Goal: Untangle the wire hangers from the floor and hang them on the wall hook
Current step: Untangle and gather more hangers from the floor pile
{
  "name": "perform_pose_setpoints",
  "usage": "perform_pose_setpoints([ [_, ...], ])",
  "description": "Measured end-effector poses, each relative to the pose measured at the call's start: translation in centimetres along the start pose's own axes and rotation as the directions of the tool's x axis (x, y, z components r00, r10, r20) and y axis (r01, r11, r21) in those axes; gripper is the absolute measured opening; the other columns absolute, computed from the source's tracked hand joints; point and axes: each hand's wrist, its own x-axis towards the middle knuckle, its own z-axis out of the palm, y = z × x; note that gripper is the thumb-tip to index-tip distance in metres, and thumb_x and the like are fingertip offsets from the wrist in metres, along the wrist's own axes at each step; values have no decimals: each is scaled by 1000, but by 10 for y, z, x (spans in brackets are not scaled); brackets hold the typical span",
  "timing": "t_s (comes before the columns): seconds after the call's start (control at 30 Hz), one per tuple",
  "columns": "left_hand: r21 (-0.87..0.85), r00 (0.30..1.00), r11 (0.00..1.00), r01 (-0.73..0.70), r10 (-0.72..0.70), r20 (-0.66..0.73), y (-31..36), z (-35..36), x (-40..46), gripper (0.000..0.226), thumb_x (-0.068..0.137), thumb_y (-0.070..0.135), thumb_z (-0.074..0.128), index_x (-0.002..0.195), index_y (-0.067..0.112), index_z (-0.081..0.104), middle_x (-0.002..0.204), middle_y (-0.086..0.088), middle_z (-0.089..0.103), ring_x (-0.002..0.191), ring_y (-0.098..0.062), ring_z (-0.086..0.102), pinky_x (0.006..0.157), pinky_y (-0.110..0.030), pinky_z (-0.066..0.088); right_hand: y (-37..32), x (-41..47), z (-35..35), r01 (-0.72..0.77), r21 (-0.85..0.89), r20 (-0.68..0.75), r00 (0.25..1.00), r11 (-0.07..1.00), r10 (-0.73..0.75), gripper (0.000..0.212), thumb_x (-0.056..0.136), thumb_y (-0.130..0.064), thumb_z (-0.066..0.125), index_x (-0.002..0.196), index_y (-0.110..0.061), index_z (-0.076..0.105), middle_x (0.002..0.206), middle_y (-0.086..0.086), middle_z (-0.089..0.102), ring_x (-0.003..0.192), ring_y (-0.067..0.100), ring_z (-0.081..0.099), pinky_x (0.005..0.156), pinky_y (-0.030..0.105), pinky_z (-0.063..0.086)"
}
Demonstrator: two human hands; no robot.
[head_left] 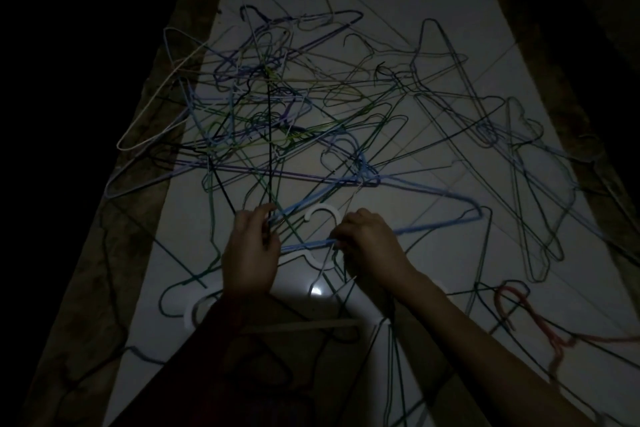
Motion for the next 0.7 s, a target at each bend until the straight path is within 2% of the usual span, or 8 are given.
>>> perform_pose_setpoints([
  [0.1, -73, 998, 996, 59, -58, 19, 5, -3, 9, 40, 96, 11, 48, 133, 24, 45, 118, 4, 36, 95, -15, 53, 85, -29, 45, -2, -6, -5, -137, 173, 129, 985, 975, 116, 18, 83, -26, 63, 99, -19, 70, 94, 3, 65, 94, 17, 51, 74, 28, 35],
  [0.17, -107, 995, 990, 95, -90, 47, 1, -3, 11, 31, 97, 11, 45, 126, 15, 55, 116, -3, 50, 101, -20, 55, 88, -31, 45, 6, -7, -8, -180, 200, 41, 984, 963, 175, 18, 84, -28, 62, 98, -20, 68, 95, 2, 64, 94, 17, 51, 74, 28, 35],
  [0.27, -47, 997, 997, 60, -57, 56, -4, 0, 8, 25, 97, 7, 45, 109, 6, 66, 108, -12, 64, 97, -24, 59, 83, -29, 44, 37, -4, -8, -339, 32, -164, 926, 940, 339, 27, 82, -28, 64, 107, -16, 63, 109, 3, 61, 104, 23, 51, 84, 30, 34],
  [0.37, -8, 998, 999, 44, -44, 42, -5, 1, 8, 24, 96, 7, 45, 106, 7, 67, 106, -12, 64, 94, -23, 58, 80, -27, 41, 57, -7, -9, -498, 86, -182, 844, 863, 505, 37, 84, -24, 64, 116, -6, 59, 111, 14, 62, 104, 31, 53, 89, 36, 38],
  [0.5, 16, 998, 999, 38, -39, 46, -4, 1, 6, 24, 97, 8, 44, 106, 10, 66, 106, -11, 62, 93, -22, 56, 79, -28, 41, 59, -15, -13, -506, 143, -195, 828, 850, 526, 26, 91, -21, 56, 111, -7, 64, 103, 15, 66, 95, 30, 57, 80, 34, 40],
  [0.6, 14, 1000, 1000, -10, 9, 22, 4, -4, 2, 23, 97, 9, 44, 107, 11, 65, 104, -8, 60, 93, -17, 53, 78, -26, 38, 57, -17, -27, -494, 349, -223, 781, 796, 583, 16, 89, -13, 56, 96, -5, 68, 93, 11, 68, 85, 22, 59, 72, 27, 39],
  [0.7, 66, 991, 991, -116, 120, -56, 20, -12, 6, 26, 94, 6, 49, 115, 10, 64, 112, -8, 62, 105, -26, 54, 91, -33, 39, 48, -16, -46, -435, 432, -251, 783, 790, 569, 12, 85, -9, 61, 92, -4, 69, 86, 9, 68, 80, 17, 59, 71, 25, 41],
])
